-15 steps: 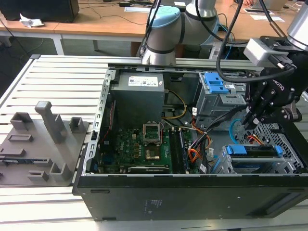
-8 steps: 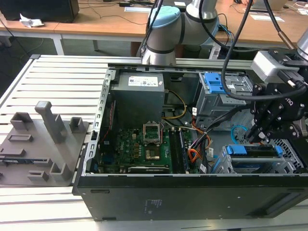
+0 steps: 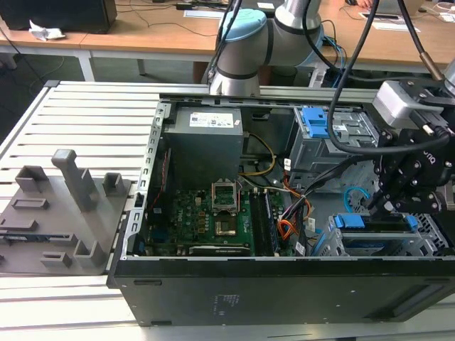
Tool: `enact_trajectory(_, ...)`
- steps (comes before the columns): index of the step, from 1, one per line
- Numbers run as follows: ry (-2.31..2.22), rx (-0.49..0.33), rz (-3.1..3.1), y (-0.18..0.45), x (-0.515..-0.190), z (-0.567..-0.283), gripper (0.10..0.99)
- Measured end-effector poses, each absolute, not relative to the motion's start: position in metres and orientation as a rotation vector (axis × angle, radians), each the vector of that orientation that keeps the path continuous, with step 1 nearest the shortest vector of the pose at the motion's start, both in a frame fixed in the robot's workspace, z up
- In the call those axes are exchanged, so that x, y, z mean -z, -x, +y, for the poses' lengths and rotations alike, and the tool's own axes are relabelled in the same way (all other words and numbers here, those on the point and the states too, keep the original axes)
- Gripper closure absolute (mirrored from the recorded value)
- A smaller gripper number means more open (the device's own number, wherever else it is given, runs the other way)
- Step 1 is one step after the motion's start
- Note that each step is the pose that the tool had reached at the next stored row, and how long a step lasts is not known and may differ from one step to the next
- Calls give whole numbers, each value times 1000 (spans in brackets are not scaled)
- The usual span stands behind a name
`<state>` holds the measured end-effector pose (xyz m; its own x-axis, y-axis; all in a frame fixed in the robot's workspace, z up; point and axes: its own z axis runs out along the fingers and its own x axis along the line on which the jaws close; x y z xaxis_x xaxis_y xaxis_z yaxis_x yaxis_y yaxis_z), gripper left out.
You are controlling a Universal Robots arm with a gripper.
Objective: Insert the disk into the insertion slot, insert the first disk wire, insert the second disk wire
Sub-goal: 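Insert the second disk wire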
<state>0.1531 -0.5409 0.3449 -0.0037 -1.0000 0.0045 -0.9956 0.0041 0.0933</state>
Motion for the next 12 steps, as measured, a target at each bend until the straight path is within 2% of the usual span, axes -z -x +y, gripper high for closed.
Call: enact_trajectory(12, -2101, 100, -2243, -154, -341, -549, 922)
